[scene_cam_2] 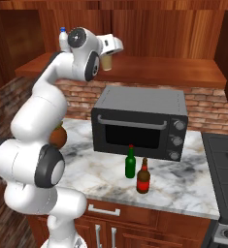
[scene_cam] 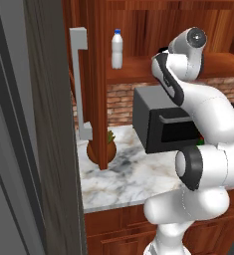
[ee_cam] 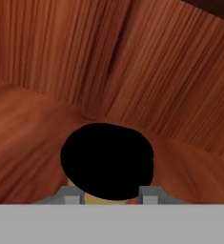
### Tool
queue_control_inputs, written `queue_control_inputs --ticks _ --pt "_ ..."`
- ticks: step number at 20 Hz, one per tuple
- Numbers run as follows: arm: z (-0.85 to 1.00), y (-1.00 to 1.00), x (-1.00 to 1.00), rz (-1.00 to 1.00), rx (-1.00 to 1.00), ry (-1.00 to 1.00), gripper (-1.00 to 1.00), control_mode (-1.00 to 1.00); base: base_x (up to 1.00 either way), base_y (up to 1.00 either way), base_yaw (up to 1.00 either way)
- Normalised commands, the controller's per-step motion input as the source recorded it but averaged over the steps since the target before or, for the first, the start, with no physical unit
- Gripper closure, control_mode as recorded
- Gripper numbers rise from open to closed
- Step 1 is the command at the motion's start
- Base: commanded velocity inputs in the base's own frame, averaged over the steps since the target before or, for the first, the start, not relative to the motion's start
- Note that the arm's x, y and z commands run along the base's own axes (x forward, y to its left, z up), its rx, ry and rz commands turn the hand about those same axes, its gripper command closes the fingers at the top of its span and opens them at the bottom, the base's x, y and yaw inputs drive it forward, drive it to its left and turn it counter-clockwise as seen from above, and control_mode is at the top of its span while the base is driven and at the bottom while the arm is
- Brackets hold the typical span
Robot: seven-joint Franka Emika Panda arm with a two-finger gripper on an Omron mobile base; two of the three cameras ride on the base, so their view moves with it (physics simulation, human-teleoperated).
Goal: Sort all alcoholic drinks to one cabinet, and non-alcoholic drinks to the other.
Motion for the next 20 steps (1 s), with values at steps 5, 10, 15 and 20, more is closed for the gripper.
queue_control_inputs --ticks 5,10,15,20 --pt "-0.16 -0.02 0.17 0.00 0.01 0.00 -1.00 -1.00 0.00 0.00 0.00" --pt "-0.08 -0.07 0.12 0.00 0.03 0.00 -1.00 -1.00 0.00 0.00 0.00" --pt "0.00 -0.11 -0.04 0.00 0.04 0.00 -1.00 -1.00 0.00 0.00 0.00" --pt "0.00 -0.03 -0.30 0.00 0.05 0.00 -1.00 -1.00 0.00 0.00 0.00"
